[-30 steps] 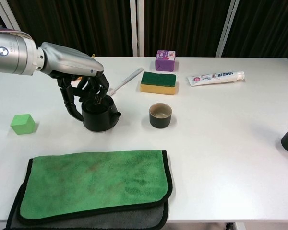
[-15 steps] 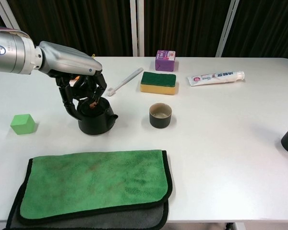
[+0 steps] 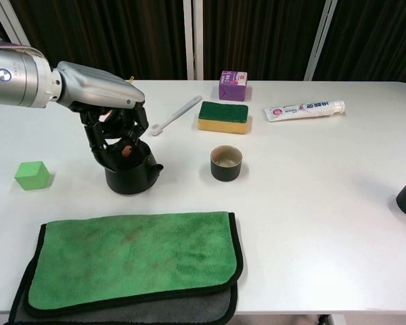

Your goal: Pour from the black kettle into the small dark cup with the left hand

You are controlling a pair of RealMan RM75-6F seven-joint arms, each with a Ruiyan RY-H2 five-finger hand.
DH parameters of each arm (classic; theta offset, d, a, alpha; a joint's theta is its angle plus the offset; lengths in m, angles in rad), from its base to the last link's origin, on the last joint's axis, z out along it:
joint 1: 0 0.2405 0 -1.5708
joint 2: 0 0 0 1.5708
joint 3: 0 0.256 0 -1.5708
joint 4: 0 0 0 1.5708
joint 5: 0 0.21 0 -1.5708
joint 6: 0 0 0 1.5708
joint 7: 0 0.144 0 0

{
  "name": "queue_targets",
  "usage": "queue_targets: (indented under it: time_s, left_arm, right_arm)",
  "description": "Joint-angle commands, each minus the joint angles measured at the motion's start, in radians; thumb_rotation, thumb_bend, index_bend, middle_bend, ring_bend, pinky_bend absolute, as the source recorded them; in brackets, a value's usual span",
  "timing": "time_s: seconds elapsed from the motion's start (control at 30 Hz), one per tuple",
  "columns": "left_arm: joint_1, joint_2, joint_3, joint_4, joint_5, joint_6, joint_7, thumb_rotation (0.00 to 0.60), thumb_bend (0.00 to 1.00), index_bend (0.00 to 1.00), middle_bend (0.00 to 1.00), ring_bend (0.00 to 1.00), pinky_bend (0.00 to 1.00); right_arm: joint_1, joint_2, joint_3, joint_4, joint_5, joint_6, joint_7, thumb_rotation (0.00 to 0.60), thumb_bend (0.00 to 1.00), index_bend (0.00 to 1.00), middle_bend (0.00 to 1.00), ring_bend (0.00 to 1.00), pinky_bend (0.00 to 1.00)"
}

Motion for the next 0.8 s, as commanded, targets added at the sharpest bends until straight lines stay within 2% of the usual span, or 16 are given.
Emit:
queue_targets:
  time_s: [0.03,0.23,0.8]
  left_arm:
    - [-0.001,-0.003,0.001,0.004,-0.001,-0.003,0.000,0.524,0.07,0.66,0.77,0.63,0.55]
    - [-0.006,-0.007,0.000,0.005,-0.002,-0.007,0.001,0.523,0.07,0.69,0.80,0.67,0.58]
    - [-0.018,-0.011,0.016,0.014,-0.023,-0.033,0.011,0.527,0.07,0.72,0.83,0.69,0.59]
  right_arm:
    - [0.000,0.000,0.001,0.000,0.001,0.000,0.000,0.600,0.35,0.00,0.00,0.00,0.00]
    - [0.001,-0.005,0.002,0.003,0.002,-0.001,0.003,0.600,0.35,0.00,0.00,0.00,0.00]
    - [-0.004,-0.009,0.002,0.008,0.004,0.007,0.001,0.600,0.36,0.00,0.00,0.00,0.00]
